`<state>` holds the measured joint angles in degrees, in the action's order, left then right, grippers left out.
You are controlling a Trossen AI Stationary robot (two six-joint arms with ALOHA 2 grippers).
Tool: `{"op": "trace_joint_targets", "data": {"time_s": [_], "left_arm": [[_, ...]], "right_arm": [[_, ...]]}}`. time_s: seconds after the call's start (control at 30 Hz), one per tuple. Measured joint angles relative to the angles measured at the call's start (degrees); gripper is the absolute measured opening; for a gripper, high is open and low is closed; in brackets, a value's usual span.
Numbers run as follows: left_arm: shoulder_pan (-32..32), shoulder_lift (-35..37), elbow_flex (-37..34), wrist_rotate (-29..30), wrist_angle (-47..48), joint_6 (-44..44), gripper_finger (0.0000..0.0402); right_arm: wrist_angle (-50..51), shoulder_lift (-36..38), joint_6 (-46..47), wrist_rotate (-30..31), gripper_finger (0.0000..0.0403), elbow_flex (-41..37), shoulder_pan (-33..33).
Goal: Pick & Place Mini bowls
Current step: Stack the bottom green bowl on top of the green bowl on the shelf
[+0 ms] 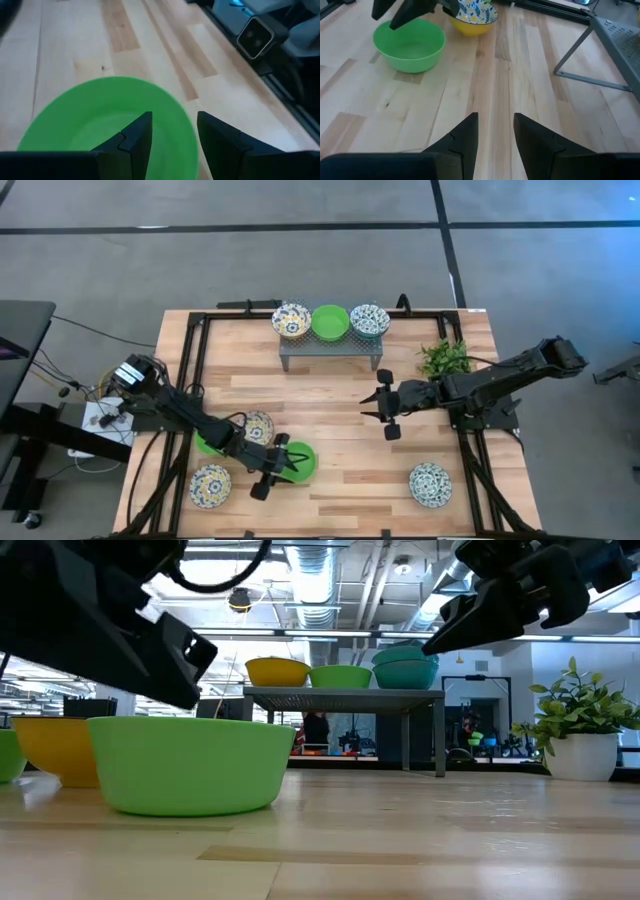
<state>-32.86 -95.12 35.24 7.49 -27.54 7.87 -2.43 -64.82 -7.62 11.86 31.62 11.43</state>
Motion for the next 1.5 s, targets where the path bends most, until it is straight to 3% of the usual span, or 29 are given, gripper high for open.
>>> {"op": "trace_joint_targets", "data": {"time_s": [0.73,1.2,1.5], "left_arm": [[0.3,-1.4,-0.4,0.0,0.5,0.1,0.0158],[-0.3,3.5,-0.3,0.1,-0.4,4.0,0.0158],[-2.1,-1.2,-0.3,0.1,-0.1,5.1,0.0158]], "right_arm": [[0.0,0.0,0.0,0.0,0.012,0.0,-0.3],[0.0,0.0,0.0,0.0,0.012,0.0,-0.3],[0.0,0.0,0.1,0.0,0.012,0.0,-0.3]]}}
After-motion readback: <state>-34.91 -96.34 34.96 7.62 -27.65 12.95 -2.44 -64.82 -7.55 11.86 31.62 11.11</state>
